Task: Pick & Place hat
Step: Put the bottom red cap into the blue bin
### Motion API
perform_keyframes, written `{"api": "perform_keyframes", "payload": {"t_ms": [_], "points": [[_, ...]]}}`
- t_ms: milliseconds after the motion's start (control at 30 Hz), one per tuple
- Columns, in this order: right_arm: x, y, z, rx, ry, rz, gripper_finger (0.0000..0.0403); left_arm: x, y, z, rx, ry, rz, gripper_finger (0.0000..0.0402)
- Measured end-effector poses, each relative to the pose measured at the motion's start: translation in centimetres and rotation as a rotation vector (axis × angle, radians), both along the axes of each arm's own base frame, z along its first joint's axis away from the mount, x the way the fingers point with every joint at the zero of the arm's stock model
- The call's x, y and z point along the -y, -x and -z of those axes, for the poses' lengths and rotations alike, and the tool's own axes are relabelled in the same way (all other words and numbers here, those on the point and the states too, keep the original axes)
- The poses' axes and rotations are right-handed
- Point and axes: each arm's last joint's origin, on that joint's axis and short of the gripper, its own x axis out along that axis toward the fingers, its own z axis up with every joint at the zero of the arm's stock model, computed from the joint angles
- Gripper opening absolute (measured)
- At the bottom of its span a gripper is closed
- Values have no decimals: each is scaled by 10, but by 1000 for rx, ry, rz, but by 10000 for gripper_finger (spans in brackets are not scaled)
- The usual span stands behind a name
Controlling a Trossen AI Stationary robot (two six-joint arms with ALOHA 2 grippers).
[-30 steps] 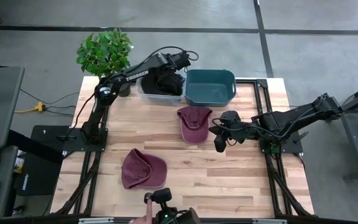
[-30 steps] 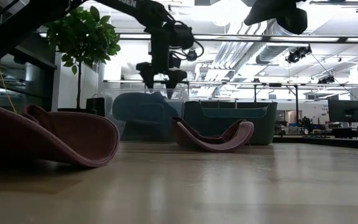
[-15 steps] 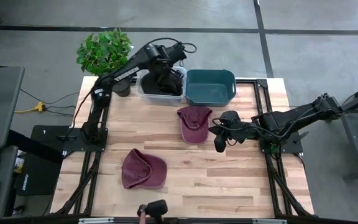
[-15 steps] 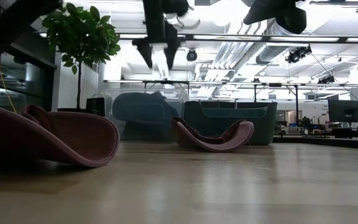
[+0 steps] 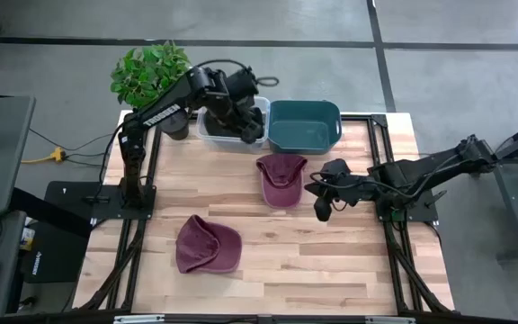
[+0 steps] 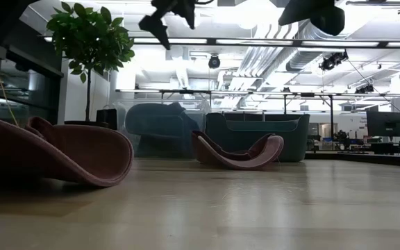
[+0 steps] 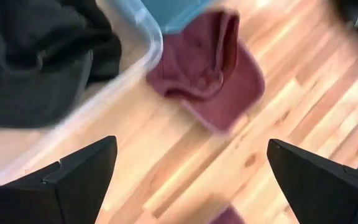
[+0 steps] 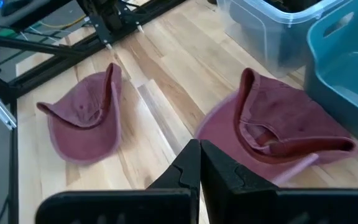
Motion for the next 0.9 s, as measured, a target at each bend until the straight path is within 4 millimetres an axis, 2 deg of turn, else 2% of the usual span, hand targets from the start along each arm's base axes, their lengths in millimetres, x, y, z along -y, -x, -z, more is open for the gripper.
{"api": "perform_keyframes", "payload": {"t_ms": [100, 300, 400, 533, 633, 767, 833, 900], "points": [[2, 15, -5, -13, 13, -5, 0, 18, -1, -7, 26, -5, 36, 399], [6, 57, -25, 43, 61, -5, 0, 53, 16, -25, 88, 5, 72, 399], [8, 74, -30, 54, 70, -38, 0, 71, 22, -19, 53, 15, 69, 399], [9, 89, -33, 53, 78, -67, 0, 96, 36, -2, -2, 15, 49, 399], [10, 96, -32, 40, 86, -83, 0, 114, 50, 16, 33, 47, 10, 399], [10, 101, -31, 18, 89, -114, 0, 139, 67, 54, 53, 119, -70, 399], [11, 103, -33, 23, 90, -137, 0, 150, 85, 75, 1, 145, -117, 399], [12, 106, -34, 34, 85, -148, 0, 160, 91, 87, 31, 196, -155, 399]]}}
